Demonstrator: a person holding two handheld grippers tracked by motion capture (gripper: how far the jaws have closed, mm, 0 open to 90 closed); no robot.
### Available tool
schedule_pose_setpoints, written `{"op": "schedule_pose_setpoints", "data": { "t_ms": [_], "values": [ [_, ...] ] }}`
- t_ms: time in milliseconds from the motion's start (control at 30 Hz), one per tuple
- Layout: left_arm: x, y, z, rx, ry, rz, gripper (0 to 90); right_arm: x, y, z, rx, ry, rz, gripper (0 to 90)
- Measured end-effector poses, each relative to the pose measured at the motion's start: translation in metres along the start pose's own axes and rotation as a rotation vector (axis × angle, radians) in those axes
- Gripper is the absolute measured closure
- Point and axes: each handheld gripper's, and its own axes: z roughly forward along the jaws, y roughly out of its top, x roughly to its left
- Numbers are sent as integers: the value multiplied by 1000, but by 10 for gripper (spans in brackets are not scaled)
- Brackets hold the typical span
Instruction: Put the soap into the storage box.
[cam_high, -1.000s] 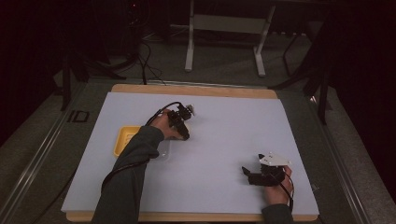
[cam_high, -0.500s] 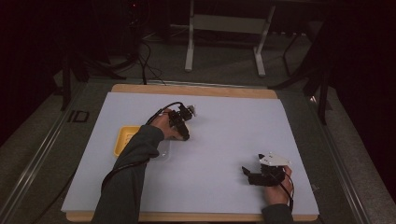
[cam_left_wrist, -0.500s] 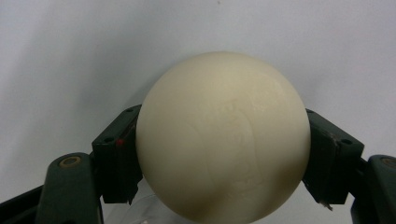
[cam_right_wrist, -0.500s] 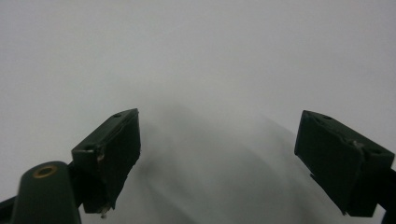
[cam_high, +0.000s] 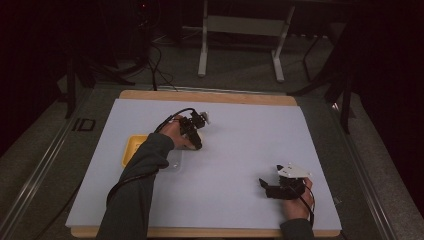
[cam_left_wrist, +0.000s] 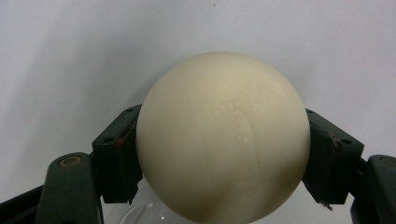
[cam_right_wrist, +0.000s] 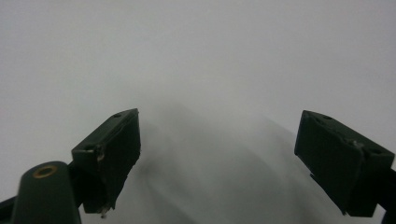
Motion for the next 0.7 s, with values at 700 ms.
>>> {"op": "schedule_pose_setpoints", "data": {
  "t_ms": [700],
  "values": [
    [0,-9,-21,27,-17,35,257,0,0,0,-1,-1,1,142]
  ]
}}
